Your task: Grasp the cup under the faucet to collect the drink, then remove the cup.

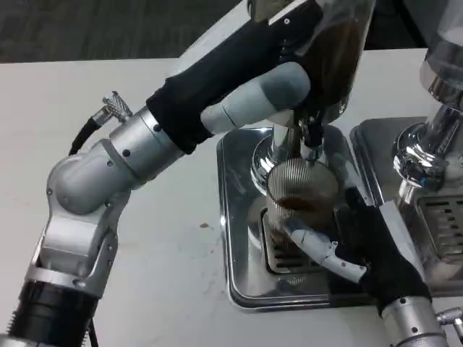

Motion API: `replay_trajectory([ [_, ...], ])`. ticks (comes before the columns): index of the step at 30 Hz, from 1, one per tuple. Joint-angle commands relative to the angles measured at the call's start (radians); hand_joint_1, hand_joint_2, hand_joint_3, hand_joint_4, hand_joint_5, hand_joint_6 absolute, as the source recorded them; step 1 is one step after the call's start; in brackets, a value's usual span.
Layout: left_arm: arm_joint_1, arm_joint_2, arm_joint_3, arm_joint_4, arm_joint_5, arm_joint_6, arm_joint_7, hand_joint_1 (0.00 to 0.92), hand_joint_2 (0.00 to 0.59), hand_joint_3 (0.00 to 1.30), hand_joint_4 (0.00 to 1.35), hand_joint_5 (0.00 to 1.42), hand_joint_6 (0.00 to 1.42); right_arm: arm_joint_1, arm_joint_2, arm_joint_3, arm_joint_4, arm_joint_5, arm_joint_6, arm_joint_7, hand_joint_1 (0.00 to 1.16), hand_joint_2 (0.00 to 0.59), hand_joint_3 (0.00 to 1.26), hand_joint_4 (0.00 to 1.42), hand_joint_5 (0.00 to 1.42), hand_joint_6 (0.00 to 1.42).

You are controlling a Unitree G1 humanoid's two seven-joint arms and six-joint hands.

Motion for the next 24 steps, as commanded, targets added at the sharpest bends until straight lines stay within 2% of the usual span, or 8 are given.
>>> replay_trajectory([
  [1,0.009,0.006,0.029,-0.066,-0.059,0.023,-0.02,0.0,0.058,0.0,0.0,0.0,0.0,-0.015,0.0,-0.011,0.012,0.012,-0.022,0.003,0.61,0.242,0.0,0.0,0.0,0.0],
  [4,0.033,0.025,0.063,-0.106,-0.07,0.028,-0.011,0.0,0.058,0.0,0.0,0.0,0.0,-0.016,0.001,-0.012,0.015,0.015,-0.026,0.003,0.61,0.244,0.0,0.0,0.0,0.0],
  [8,0.096,0.081,0.14,-0.153,-0.033,0.003,0.023,0.0,0.058,0.0,0.0,0.0,0.0,-0.014,-0.002,-0.018,0.017,0.02,-0.035,0.005,0.6,0.245,0.0,0.0,0.0,0.0],
  [13,0.223,0.139,0.243,-0.1,0.001,-0.027,0.063,0.0,0.058,0.0,0.0,0.0,0.0,-0.018,-0.007,-0.022,0.019,0.016,-0.042,0.008,0.6,0.246,0.0,0.0,0.0,0.0],
  [17,0.298,0.14,0.284,-0.054,0.004,-0.056,0.084,0.0,0.058,0.0,0.0,0.0,0.0,-0.021,-0.011,-0.025,0.02,0.019,-0.048,0.012,0.6,0.246,0.0,0.0,0.0,0.0],
  [20,0.353,0.142,0.309,-0.014,0.064,-0.118,0.126,0.0,0.058,0.0,0.0,0.0,0.0,-0.023,-0.012,-0.028,0.021,0.023,-0.051,0.018,0.6,0.246,0.0,0.0,0.0,0.0],
  [24,0.405,0.141,0.315,0.054,0.106,-0.168,0.162,0.0,0.058,0.0,0.0,0.0,0.0,-0.022,-0.01,-0.029,0.019,0.02,-0.055,0.02,0.6,0.246,0.0,0.0,0.0,0.0],
])
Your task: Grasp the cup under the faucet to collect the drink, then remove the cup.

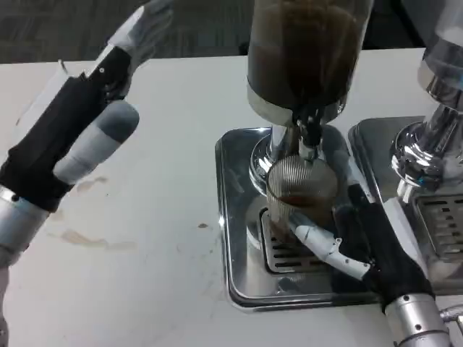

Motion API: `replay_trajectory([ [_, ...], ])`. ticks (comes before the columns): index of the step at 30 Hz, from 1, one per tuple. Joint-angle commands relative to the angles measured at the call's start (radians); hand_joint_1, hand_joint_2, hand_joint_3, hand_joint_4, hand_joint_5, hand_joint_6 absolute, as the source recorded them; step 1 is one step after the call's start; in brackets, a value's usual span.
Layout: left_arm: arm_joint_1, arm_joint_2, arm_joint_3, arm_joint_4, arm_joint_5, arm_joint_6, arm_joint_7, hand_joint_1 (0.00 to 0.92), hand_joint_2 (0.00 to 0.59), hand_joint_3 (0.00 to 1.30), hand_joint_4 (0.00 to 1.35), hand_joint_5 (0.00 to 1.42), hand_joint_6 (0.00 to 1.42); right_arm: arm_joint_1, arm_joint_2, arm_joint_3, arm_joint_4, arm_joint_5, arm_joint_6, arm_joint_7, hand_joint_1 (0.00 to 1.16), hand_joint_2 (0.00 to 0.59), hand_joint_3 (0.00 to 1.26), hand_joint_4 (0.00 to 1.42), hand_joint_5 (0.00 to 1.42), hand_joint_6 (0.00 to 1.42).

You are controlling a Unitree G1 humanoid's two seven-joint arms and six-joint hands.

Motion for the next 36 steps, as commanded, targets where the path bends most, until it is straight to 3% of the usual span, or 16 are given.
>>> replay_trajectory([
  [1,0.067,0.012,0.008,0.087,0.073,-0.073,0.054,0.0,0.058,0.0,0.0,0.0,0.0,-0.01,-0.006,-0.009,-0.002,0.012,-0.027,0.009,0.6,0.246,0.0,0.0,0.0,0.0],
  [5,0.142,0.013,-0.027,0.257,0.264,-0.146,0.183,0.0,0.06,0.0,0.0,0.0,0.0,-0.013,-0.004,-0.003,-0.002,0.009,-0.027,0.019,0.6,0.246,0.0,0.0,0.0,0.0],
  [15,0.143,0.041,-0.096,0.407,0.396,-0.197,0.308,0.0,0.065,0.0,0.0,0.0,0.0,-0.042,0.006,-0.003,0.041,0.012,-0.026,0.018,0.66,0.222,0.0,0.0,0.0,0.0],
  [26,0.151,0.048,-0.154,0.437,0.408,-0.203,0.337,0.0,0.065,0.0,0.0,0.0,0.0,-0.095,0.044,-0.011,0.135,0.076,-0.045,0.031,0.7,0.217,0.0,0.0,0.0,0.0],
  [36,0.16,0.056,-0.166,0.434,0.395,-0.196,0.348,0.0,0.065,0.0,0.0,0.0,0.0,-0.105,0.062,-0.003,0.173,0.093,-0.067,0.045,0.78,0.195,0.0,0.0,0.0,0.0],
])
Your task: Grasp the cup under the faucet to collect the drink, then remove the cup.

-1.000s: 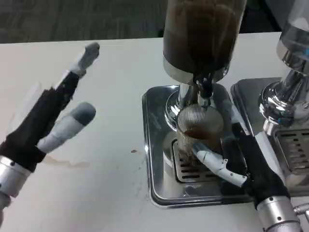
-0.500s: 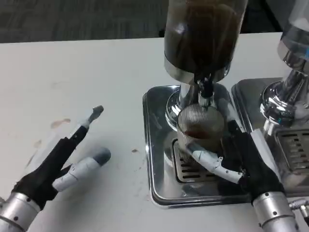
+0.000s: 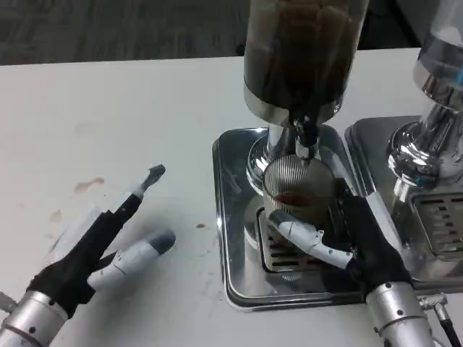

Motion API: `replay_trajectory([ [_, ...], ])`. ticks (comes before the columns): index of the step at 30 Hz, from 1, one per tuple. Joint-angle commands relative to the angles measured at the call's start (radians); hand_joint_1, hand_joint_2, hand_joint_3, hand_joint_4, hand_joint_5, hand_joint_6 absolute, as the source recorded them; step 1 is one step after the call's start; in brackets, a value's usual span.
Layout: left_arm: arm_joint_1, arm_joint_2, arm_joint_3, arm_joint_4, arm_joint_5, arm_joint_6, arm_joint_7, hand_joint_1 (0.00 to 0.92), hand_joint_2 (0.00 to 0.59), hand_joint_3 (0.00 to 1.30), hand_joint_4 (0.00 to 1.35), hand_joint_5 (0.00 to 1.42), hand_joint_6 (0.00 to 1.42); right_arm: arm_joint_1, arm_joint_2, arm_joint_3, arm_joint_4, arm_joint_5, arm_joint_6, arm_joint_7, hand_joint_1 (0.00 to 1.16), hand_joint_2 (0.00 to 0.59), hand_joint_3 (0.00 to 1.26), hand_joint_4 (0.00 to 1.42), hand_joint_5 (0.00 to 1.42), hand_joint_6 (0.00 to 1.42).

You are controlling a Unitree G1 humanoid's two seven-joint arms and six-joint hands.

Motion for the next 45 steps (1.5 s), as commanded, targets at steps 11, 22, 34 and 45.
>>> replay_trajectory([
  [11,0.028,0.012,-0.014,-0.007,-0.006,0.001,0.006,0.0,0.07,0.0,0.0,0.0,0.0,-0.001,0.019,0.014,0.03,-0.015,-0.016,-0.011,0.89,0.186,0.0,0.04,0.06,0.19],
  [22,0.045,0.015,-0.005,-0.029,-0.015,0.01,0.009,0.0,0.071,0.0,0.0,0.0,0.0,-0.023,0.035,0.022,0.078,-0.012,-0.026,-0.006,0.94,0.192,0.07,0.24,0.26,0.41],
  [34,0.066,0.02,-0.002,-0.059,-0.022,0.031,0.001,0.0,0.071,0.0,0.0,0.0,0.0,-0.036,0.05,0.023,0.107,-0.038,-0.074,-0.078,1.05,0.198,0.43,0.53,0.54,0.7],
  [45,0.06,0.024,-0.009,-0.061,-0.03,0.037,-0.006,0.0,0.071,0.0,0.0,0.0,0.0,-0.013,0.067,0.003,0.075,-0.063,-0.135,-0.194,1.1,0.171,0.61,0.66,0.75,0.95],
])
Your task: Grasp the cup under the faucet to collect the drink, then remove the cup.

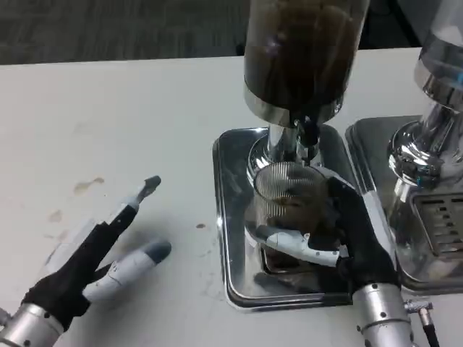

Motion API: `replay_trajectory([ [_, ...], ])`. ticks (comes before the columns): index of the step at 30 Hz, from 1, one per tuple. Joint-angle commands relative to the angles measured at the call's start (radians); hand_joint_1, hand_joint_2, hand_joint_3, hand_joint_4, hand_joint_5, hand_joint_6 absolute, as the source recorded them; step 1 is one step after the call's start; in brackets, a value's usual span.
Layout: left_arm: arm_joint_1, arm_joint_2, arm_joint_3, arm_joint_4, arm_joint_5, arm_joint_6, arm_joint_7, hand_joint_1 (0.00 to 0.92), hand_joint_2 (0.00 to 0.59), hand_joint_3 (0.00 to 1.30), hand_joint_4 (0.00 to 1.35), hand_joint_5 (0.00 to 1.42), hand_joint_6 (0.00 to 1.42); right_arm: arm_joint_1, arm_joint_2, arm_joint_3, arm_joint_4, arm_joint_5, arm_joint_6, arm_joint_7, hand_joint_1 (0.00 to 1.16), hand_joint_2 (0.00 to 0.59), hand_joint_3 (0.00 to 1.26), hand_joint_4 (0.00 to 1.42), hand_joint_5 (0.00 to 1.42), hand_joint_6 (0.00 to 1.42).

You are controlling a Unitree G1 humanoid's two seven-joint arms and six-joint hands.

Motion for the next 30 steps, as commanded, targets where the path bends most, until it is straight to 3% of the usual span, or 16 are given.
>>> replay_trajectory([
  [1,-0.001,0.014,-0.005,-0.007,-0.011,0.009,-0.008,0.0,0.071,0.0,0.0,0.0,0.0,0.014,0.005,-0.02,-0.019,-0.003,-0.051,-0.047,1.11,0.168,0.63,0.68,0.77,0.98],
  [7,-0.008,0.015,-0.012,-0.001,-0.014,0.005,-0.012,0.0,0.071,0.0,0.0,0.0,0.0,0.029,0.01,-0.031,-0.044,-0.014,-0.07,-0.087,1.12,0.145,0.71,0.75,0.83,1.08],
  [14,-0.019,0.008,-0.024,0.009,-0.012,0.0,-0.017,0.0,0.071,0.0,0.0,0.0,0.0,0.047,0.011,-0.031,-0.054,-0.025,-0.094,-0.098,1.04,0.166,0.79,0.8,0.88,1.14],
  [30,-0.037,0.011,-0.041,0.026,-0.014,-0.007,-0.017,0.0,0.068,0.0,0.0,0.0,0.0,0.078,0.011,-0.036,-0.083,-0.037,-0.12,-0.115,1.02,0.184,0.82,0.84,0.91,1.18],
])
